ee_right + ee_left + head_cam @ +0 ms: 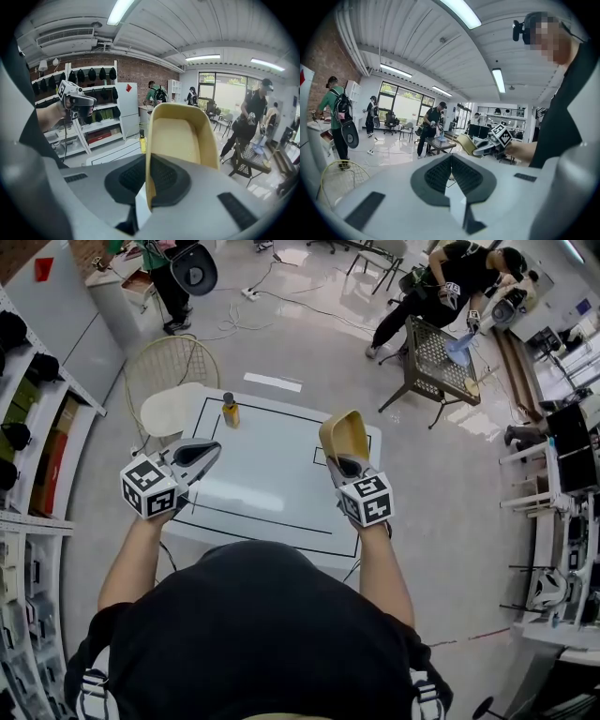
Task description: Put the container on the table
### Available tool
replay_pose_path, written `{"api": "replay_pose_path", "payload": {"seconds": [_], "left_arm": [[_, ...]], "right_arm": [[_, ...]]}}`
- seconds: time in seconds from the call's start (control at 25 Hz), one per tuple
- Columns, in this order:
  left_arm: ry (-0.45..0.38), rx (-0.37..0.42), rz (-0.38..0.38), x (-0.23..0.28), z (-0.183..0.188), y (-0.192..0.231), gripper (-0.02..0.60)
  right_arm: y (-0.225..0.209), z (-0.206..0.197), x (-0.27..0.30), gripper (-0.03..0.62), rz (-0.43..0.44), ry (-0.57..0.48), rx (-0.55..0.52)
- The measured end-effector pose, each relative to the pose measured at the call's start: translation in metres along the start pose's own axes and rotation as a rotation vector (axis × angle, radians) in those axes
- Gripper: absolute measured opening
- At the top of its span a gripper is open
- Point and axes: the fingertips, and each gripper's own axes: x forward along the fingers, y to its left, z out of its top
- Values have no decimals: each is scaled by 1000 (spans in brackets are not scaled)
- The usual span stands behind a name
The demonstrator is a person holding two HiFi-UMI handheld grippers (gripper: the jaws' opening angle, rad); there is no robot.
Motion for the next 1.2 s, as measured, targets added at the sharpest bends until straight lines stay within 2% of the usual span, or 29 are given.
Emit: {"api": "replay_pose_path", "payload": {"seconds": [0.4,1.2], "left_arm": [[14,1,4,10,-4,15,8],[60,-48,10,23,-26,39,8]], "right_arm": [[-6,-5,19,8,7,27,13],[-5,-34,69,8,60,105,38]]}}
